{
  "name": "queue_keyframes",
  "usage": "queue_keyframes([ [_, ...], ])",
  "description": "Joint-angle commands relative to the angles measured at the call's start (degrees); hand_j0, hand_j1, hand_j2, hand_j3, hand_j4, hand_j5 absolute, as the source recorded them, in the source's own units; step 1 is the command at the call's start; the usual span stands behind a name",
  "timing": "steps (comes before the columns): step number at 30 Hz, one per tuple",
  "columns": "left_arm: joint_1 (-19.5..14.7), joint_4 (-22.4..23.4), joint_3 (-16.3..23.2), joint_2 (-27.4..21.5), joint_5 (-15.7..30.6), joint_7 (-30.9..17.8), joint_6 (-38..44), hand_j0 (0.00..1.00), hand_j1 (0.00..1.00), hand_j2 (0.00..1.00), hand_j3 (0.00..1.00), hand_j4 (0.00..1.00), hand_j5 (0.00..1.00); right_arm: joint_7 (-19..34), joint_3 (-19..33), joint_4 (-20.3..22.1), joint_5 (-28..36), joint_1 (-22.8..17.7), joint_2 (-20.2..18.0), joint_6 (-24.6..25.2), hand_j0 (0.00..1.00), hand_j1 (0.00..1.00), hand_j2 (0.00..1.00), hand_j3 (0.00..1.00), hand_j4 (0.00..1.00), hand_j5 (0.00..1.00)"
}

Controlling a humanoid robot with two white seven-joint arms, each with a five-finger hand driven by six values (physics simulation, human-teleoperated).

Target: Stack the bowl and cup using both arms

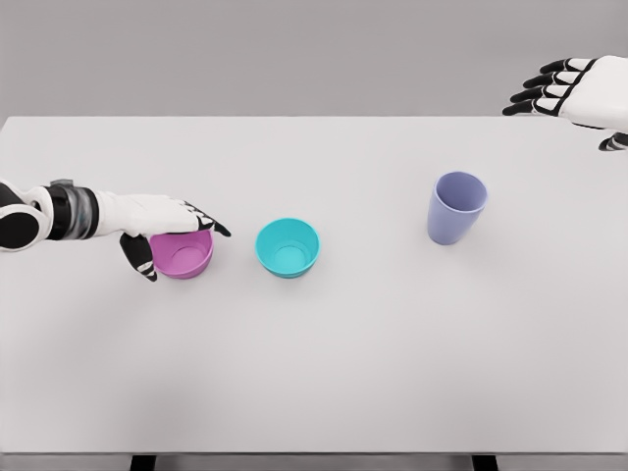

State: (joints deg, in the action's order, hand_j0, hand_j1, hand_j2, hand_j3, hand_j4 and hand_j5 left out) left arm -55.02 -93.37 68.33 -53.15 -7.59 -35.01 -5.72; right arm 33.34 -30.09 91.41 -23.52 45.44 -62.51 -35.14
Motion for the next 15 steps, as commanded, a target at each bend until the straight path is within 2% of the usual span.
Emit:
queue_keyframes([
  [1, 0.0, 0.03, -0.04, 0.06, 0.03, 0.01, 0.01, 1.0, 1.0, 1.0, 1.0, 1.0, 1.0, -0.03, 0.03, -0.01, 0.14, 0.0, -0.07, 0.14, 1.0, 1.0, 1.0, 1.0, 1.0, 1.0],
  [12, 0.09, 0.91, -0.04, 0.33, -0.06, 0.01, 0.1, 1.0, 1.0, 1.0, 1.0, 1.0, 1.0, -0.03, 0.03, -0.01, 0.23, 0.0, -0.07, 0.14, 1.0, 1.0, 1.0, 1.0, 1.0, 1.0],
  [15, 0.18, 0.91, -0.04, 0.33, -0.06, 0.01, 0.1, 0.94, 0.94, 0.94, 0.94, 0.94, 0.94, -0.03, 0.03, -0.01, 0.14, 0.0, -0.07, 0.14, 1.0, 1.0, 1.0, 1.0, 1.0, 1.0],
])
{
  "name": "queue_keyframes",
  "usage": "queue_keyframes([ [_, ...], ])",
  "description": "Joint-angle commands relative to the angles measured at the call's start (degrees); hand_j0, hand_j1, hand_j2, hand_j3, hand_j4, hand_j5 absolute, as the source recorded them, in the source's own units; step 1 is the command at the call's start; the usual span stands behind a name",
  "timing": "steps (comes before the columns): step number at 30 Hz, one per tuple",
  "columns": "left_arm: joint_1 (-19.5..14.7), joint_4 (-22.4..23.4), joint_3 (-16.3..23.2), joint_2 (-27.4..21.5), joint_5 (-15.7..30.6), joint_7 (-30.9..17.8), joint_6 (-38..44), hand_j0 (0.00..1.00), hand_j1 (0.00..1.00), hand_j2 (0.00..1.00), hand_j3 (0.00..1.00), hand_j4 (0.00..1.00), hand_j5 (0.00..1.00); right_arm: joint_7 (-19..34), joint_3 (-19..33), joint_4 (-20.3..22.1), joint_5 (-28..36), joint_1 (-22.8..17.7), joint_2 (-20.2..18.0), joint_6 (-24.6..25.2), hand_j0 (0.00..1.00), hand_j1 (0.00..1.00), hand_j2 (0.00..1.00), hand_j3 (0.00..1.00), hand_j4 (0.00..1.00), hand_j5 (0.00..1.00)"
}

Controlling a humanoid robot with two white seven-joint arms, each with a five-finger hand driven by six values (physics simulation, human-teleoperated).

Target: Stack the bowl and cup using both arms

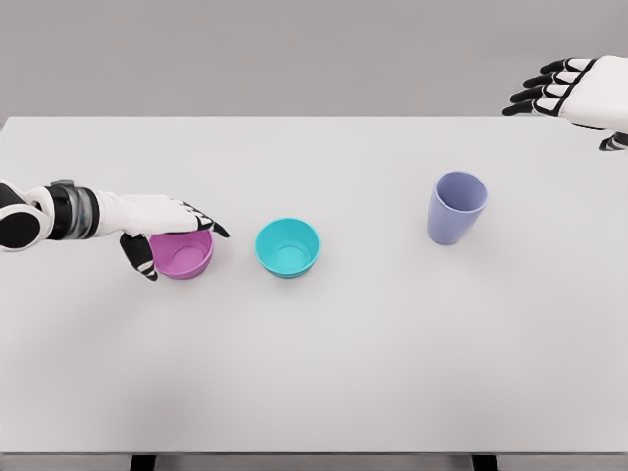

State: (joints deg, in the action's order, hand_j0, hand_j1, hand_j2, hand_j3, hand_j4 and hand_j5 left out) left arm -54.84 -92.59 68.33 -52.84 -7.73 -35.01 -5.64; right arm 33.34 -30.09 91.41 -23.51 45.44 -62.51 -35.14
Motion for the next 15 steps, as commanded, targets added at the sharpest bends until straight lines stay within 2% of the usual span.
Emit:
queue_keyframes([
  [1, 0.0, 0.13, -0.04, 0.02, 0.08, 0.01, 0.01, 0.92, 0.92, 0.92, 0.92, 0.92, 0.92, -0.03, 0.03, -0.01, 0.13, 0.0, -0.07, 0.14, 1.0, 1.0, 1.0, 1.0, 1.0, 1.0],
  [3, 0.0, 0.13, -0.04, 0.02, 0.08, 0.01, 0.01, 0.85, 0.85, 0.85, 0.85, 0.85, 0.85, -0.03, 0.03, -0.01, 0.22, 0.0, -0.07, 0.14, 1.0, 1.0, 1.0, 1.0, 1.0, 1.0],
  [7, 0.09, 0.13, -0.04, 0.02, 0.08, 0.01, 0.01, 0.77, 0.77, 0.77, 0.77, 0.77, 0.77, -0.03, 0.03, -0.01, 0.13, 0.0, -0.07, 0.14, 1.0, 1.0, 1.0, 1.0, 1.0, 1.0],
  [15, 0.18, 0.04, -0.65, 0.02, 0.08, 0.01, -0.08, 0.75, 0.75, 0.75, 0.75, 0.75, 0.75, -0.03, 0.03, -0.01, 0.13, -0.09, -0.07, 0.14, 1.0, 1.0, 1.0, 1.0, 1.0, 1.0],
])
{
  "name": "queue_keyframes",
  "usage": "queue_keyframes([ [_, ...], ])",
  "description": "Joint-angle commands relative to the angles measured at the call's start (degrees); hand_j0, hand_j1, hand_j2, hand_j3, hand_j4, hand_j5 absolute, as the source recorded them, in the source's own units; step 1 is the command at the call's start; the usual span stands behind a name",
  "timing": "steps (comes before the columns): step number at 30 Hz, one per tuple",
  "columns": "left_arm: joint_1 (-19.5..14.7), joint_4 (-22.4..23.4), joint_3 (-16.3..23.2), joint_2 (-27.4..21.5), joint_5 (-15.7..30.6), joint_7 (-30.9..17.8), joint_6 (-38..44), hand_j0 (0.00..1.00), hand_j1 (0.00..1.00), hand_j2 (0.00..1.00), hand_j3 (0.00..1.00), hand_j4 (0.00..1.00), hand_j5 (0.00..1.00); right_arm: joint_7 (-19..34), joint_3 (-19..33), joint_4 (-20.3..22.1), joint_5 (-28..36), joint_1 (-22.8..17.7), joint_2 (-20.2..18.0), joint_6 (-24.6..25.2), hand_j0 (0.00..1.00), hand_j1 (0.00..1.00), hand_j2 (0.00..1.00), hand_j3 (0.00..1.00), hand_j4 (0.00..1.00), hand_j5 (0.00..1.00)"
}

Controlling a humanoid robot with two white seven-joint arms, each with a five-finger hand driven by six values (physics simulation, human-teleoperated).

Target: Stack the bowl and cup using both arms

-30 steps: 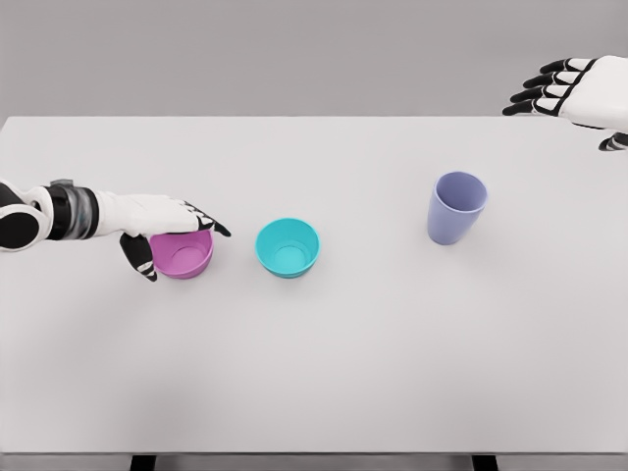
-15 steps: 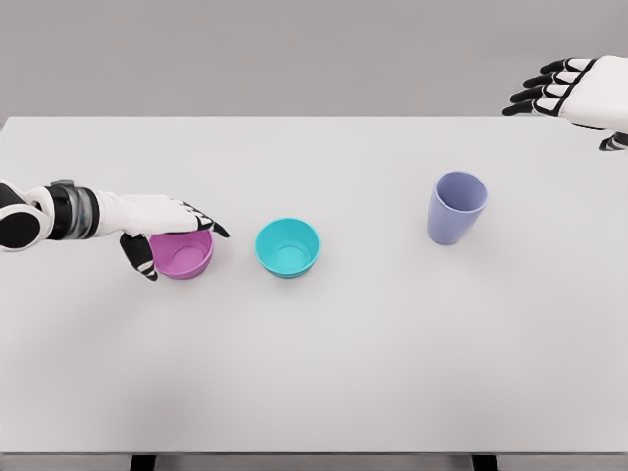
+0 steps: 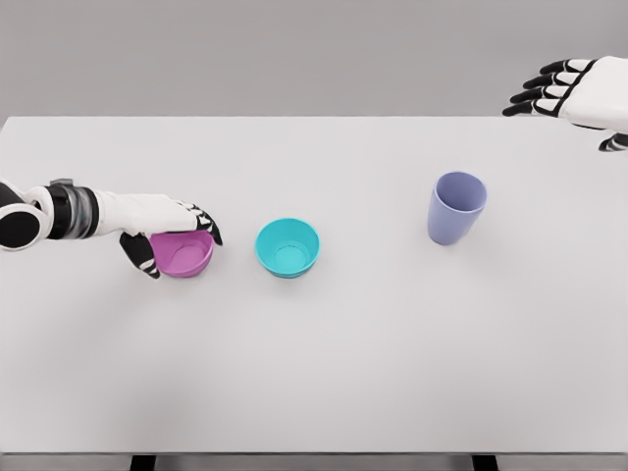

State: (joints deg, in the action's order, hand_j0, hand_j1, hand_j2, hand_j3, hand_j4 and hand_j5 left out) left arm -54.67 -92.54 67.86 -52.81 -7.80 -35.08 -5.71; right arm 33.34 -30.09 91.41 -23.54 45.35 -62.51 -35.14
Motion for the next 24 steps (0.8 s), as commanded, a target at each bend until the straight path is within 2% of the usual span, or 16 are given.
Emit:
queue_keyframes([
  [1, 0.0, -0.1, -0.36, -0.01, 0.24, 0.08, 0.0, 0.75, 0.75, 0.75, 0.75, 0.75, 0.75, -0.03, 0.03, -0.01, 0.16, 0.0, -0.07, 0.14, 1.0, 1.0, 1.0, 1.0, 1.0, 1.0],
  [8, -0.26, -0.54, -1.41, -0.19, 0.33, 0.08, -0.62, 0.75, 0.75, 0.75, 0.75, 0.75, 0.75, -0.03, 0.03, -0.01, 0.16, 0.0, -0.07, 0.14, 1.0, 1.0, 1.0, 1.0, 1.0, 1.0],
  [10, -0.09, -0.54, -2.82, -0.19, 0.59, 0.08, -0.79, 0.74, 0.74, 0.74, 0.74, 0.74, 0.74, -0.03, 0.03, -0.01, 0.17, 0.09, -0.07, 0.14, 1.0, 1.0, 1.0, 1.0, 1.0, 1.0],
  [24, -0.88, -2.21, -3.26, -0.63, 1.38, 0.08, -1.15, 0.74, 0.74, 0.74, 0.74, 0.74, 0.74, -0.03, 0.03, -0.01, 0.16, 0.0, -0.16, 0.14, 1.0, 1.0, 1.0, 1.0, 1.0, 1.0],
])
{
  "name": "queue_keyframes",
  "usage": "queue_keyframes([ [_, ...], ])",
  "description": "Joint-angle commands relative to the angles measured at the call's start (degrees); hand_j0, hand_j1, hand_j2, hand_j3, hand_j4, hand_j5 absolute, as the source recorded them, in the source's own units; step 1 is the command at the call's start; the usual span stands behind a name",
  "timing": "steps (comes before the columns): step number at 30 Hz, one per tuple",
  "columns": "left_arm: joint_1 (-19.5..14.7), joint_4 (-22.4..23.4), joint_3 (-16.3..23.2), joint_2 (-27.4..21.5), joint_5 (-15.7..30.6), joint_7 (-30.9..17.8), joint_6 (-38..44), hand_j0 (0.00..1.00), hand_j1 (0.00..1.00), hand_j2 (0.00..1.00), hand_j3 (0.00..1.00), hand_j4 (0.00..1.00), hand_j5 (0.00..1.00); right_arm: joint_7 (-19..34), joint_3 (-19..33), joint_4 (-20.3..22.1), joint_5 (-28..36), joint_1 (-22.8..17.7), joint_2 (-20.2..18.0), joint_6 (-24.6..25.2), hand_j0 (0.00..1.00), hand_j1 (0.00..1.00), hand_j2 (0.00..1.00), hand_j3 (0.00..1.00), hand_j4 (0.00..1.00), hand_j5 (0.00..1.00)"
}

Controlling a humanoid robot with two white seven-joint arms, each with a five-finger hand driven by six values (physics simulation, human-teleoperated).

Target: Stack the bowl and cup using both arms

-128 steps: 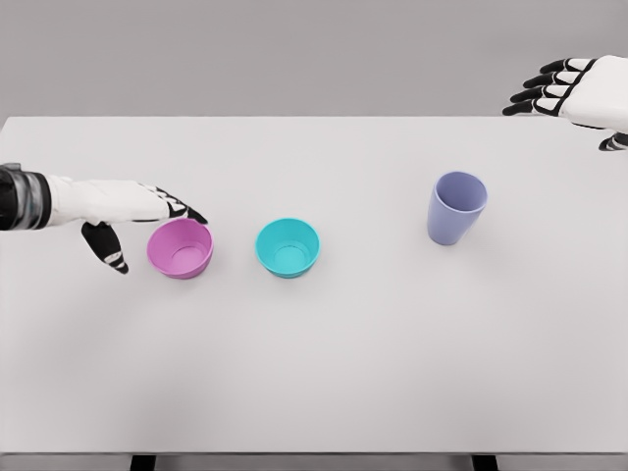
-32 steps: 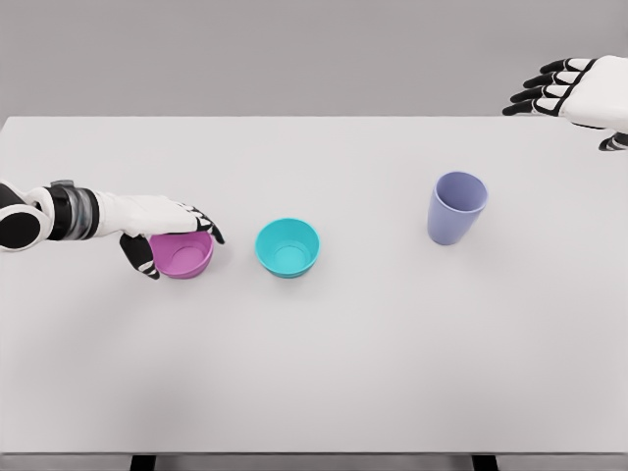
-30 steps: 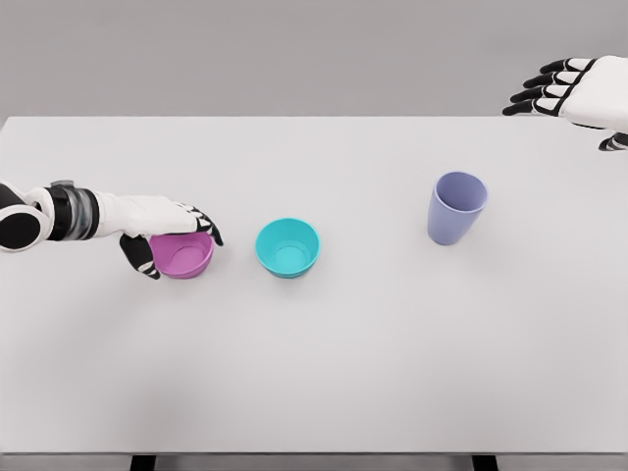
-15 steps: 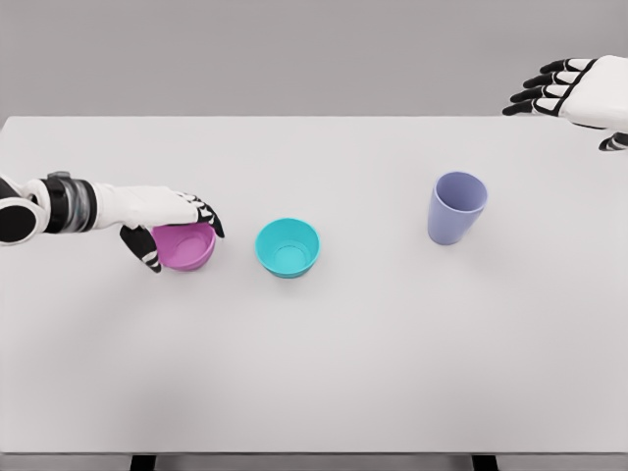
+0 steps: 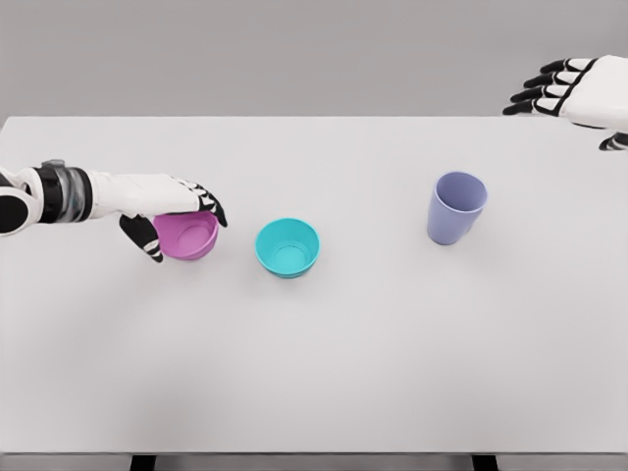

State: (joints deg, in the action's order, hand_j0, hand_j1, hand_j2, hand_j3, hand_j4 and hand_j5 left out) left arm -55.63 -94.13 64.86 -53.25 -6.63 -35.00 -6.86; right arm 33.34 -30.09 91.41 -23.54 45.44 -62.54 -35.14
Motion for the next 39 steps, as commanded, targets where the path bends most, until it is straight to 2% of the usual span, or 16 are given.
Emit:
queue_keyframes([
  [1, 0.0, -0.7, -0.26, -0.19, 0.3, 0.0, 0.01, 0.74, 0.74, 0.74, 0.74, 0.74, 0.74, -0.03, 0.03, -0.01, 0.16, 0.0, -0.13, 0.14, 1.0, 1.0, 1.0, 1.0, 1.0, 1.0],
  [16, -2.46, -1.41, -0.17, 0.69, 0.13, 0.0, -2.1, 0.74, 0.74, 0.74, 0.74, 0.74, 0.74, -0.03, 0.03, -0.01, 0.16, -0.09, -0.13, 0.14, 1.0, 1.0, 1.0, 1.0, 1.0, 1.0],
  [39, -4.83, -1.41, 0.62, 7.28, -0.49, 0.0, -2.02, 0.74, 0.74, 0.74, 0.74, 0.74, 0.74, -0.03, 0.03, -0.01, 0.16, -0.09, -0.04, 0.14, 1.0, 1.0, 1.0, 1.0, 1.0, 1.0],
])
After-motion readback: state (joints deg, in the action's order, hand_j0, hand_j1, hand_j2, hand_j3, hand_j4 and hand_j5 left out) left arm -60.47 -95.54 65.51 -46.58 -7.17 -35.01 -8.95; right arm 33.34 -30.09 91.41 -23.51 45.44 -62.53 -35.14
